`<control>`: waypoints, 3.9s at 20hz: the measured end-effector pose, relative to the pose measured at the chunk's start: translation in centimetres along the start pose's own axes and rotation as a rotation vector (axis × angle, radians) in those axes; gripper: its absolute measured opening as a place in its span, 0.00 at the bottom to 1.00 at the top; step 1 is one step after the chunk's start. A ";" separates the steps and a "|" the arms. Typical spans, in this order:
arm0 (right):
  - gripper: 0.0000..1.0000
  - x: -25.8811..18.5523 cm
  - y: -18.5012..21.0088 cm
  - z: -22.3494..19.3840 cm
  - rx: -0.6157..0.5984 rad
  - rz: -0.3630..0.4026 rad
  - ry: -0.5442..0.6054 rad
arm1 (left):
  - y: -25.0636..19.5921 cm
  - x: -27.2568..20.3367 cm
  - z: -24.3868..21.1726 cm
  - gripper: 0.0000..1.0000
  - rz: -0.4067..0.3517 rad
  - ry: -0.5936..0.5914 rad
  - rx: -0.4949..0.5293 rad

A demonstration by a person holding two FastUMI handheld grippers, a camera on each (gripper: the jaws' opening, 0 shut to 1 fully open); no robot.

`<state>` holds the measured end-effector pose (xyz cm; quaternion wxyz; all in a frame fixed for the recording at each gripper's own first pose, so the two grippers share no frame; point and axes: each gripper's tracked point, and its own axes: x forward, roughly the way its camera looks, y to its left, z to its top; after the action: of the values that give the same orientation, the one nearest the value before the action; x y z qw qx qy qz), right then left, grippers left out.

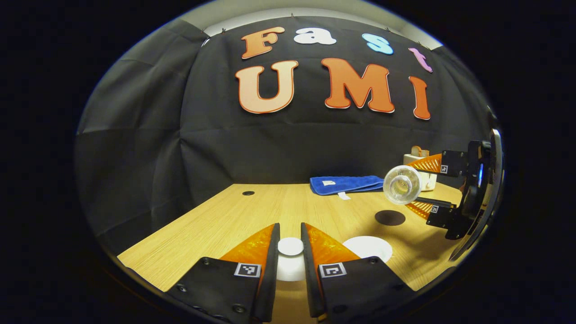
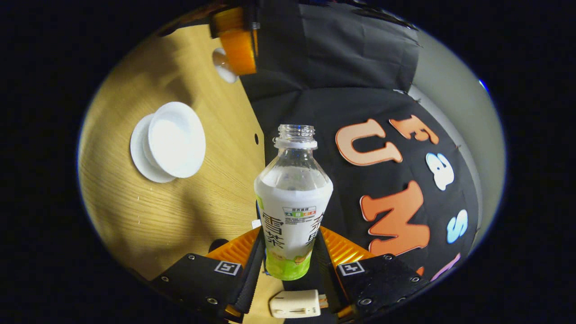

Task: Open the teacup lid with one hand, grasp the water bottle and pour water into the teacup with the other hand; after pouring, place the water bottle on the coaster and then close the teacup lid.

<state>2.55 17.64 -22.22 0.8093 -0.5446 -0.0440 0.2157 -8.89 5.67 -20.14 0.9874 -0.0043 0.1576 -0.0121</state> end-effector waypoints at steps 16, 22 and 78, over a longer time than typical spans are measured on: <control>0.64 2.0 -5.7 -6.7 0.815 -0.058 0.092 | -2.0 -0.4 1.4 0.33 -0.023 -0.041 -0.017; 0.64 3.5 -4.1 -9.6 1.072 0.028 0.148 | -2.0 -0.6 1.3 0.33 -0.018 -0.044 -0.022; 0.90 -11.7 -10.0 -10.2 1.165 -0.188 0.101 | -10.6 2.1 7.7 0.98 -0.063 -0.110 0.022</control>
<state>-1.86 1.09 -15.44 0.9917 -0.0140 0.0721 0.1053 -4.72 -4.98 -13.31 0.9937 0.0007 0.1027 -0.0447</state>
